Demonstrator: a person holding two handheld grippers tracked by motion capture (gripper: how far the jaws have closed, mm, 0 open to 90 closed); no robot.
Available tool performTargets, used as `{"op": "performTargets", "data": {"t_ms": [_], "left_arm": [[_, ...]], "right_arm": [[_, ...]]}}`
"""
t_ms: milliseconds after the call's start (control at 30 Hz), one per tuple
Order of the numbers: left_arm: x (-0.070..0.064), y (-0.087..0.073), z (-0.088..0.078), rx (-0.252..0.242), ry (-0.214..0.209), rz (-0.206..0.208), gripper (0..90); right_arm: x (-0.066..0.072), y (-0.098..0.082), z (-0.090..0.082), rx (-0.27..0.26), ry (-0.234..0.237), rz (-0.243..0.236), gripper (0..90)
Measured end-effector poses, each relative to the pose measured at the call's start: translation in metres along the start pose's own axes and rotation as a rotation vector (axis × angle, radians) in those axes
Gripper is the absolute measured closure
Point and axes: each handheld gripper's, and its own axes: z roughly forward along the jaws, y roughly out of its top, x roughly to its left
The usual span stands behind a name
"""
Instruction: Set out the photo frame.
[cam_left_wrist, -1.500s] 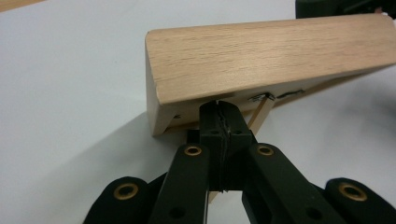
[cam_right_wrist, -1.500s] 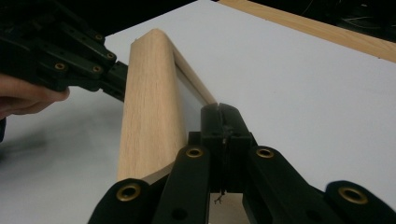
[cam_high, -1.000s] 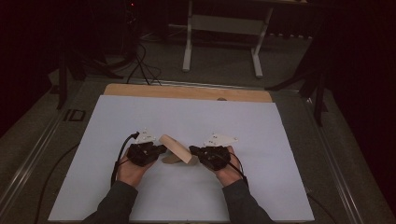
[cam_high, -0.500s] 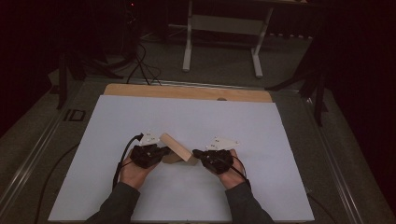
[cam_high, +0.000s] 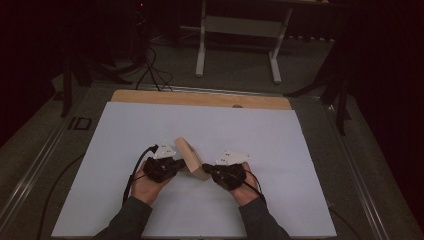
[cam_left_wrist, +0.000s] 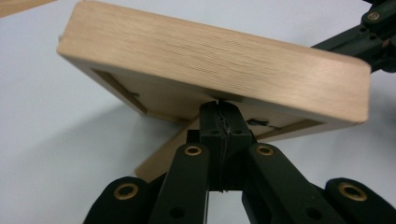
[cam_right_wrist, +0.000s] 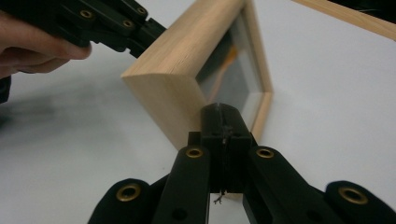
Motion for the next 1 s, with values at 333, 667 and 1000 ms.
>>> {"op": "performTargets", "data": {"t_ms": [333, 667, 1000], "left_arm": [[0.000, -0.003, 0.006, 0.017, -0.002, 0.003, 89.3], [0.003, -0.006, 0.007, 0.019, 0.013, -0.013, 89.3], [0.005, -0.007, 0.008, 0.011, 0.018, -0.031, 88.3]], "right_arm": [[0.006, 0.001, 0.002, 0.001, 0.010, -0.008, 89.7], [0.016, 0.003, 0.007, -0.004, 0.030, -0.027, 89.7], [0.021, 0.005, 0.012, -0.007, 0.044, -0.037, 89.4]]}}
